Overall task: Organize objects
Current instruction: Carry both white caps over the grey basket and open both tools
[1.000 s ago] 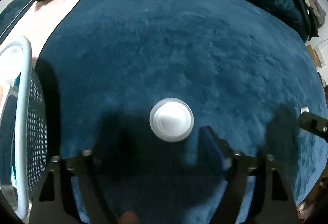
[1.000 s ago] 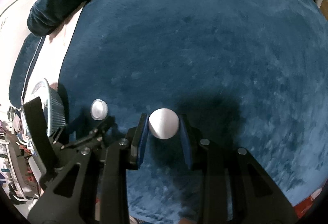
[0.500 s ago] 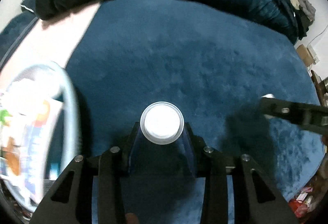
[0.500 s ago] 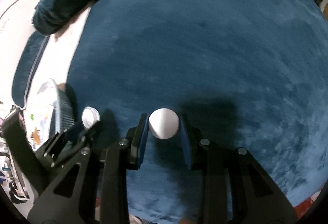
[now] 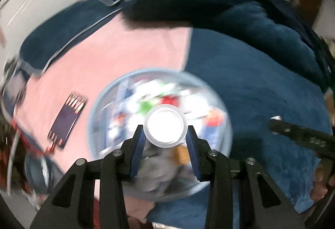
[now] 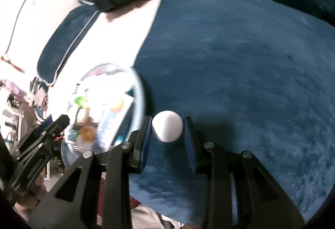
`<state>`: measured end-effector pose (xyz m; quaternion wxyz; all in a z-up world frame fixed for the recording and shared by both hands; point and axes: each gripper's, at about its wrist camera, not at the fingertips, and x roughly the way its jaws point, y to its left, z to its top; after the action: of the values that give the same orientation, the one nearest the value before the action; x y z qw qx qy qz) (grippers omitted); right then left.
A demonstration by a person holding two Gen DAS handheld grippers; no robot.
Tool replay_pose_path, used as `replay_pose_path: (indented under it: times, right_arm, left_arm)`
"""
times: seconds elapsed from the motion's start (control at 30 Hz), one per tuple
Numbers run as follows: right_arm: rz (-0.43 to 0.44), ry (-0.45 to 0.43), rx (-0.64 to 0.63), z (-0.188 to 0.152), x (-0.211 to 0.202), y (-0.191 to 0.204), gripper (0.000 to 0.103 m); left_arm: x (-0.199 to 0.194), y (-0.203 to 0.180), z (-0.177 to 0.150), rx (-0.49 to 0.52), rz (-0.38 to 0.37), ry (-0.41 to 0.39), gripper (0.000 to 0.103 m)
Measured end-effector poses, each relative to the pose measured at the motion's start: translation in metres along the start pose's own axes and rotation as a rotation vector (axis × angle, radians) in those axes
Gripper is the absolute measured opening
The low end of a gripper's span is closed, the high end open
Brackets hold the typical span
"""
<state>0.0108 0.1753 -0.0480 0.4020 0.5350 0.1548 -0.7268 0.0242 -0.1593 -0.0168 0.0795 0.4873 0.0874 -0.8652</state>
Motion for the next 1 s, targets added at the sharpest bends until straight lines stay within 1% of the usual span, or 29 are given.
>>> replay_pose_path:
  times: [0.07,0.13,0.2,0.33,0.43,0.5,0.53,0.6,0.63,0.67,0.7,0.73,0.77,0.83,0.97,1.0]
  right_arm:
    - [0.031,0.006,-0.026,0.002,0.006,0.019,0.032]
    - [0.062,0.014,-0.055,0.003,0.014,0.038,0.032]
    - [0.102,0.025,-0.079,0.005,0.022,0.058,0.032]
    - [0.146,0.043,-0.121,0.008,0.040,0.086,0.032]
    - [0.171,0.062,-0.114,0.008,0.052,0.092,0.032]
    - [0.218,0.068,-0.088,0.008,0.056,0.091,0.032]
    - [0.242,0.069,-0.077,0.009,0.057,0.092,0.032]
    - [0.300,0.077,-0.049,0.012,0.060,0.092,0.033]
    - [0.313,0.077,-0.043,0.012,0.059,0.092,0.040]
    - [0.325,0.071,-0.041,0.013,0.057,0.094,0.055]
    - [0.330,0.062,-0.042,0.013,0.055,0.095,0.064]
    - [0.325,0.047,-0.047,0.013,0.051,0.096,0.080]
    - [0.317,0.038,-0.054,0.012,0.049,0.098,0.091]
    - [0.276,0.019,-0.082,0.011,0.043,0.102,0.096]
    - [0.133,0.013,-0.167,0.003,0.039,0.106,0.103]
    - [0.109,0.014,-0.179,0.002,0.040,0.106,0.103]
  left_arm:
    - [0.004,0.025,-0.006,-0.079,0.005,0.028,0.041]
    - [0.006,0.041,-0.008,-0.126,-0.002,0.028,0.040]
    - [0.004,0.052,-0.009,-0.144,-0.015,0.018,0.041]
    - [0.016,0.057,-0.012,-0.159,-0.012,0.046,0.041]
    - [0.023,0.058,-0.013,-0.161,-0.012,0.050,0.041]
    - [0.024,0.060,-0.014,-0.157,-0.017,0.049,0.043]
    - [0.024,0.059,-0.014,-0.151,-0.015,0.050,0.048]
    - [0.023,0.060,-0.014,-0.148,-0.017,0.045,0.082]
    - [0.022,0.061,-0.014,-0.149,-0.020,0.040,0.086]
    - [0.020,0.061,-0.013,-0.149,-0.020,0.034,0.089]
    - [0.017,0.061,-0.013,-0.146,-0.013,0.029,0.093]
    - [0.016,0.060,-0.012,-0.141,-0.003,0.022,0.093]
    - [0.014,0.059,-0.012,-0.132,0.012,0.015,0.093]
    - [0.014,0.056,-0.011,-0.109,0.037,0.014,0.094]
    - [0.016,0.051,-0.011,-0.074,0.073,0.026,0.096]
    - [0.017,0.051,-0.012,-0.075,0.076,0.030,0.096]
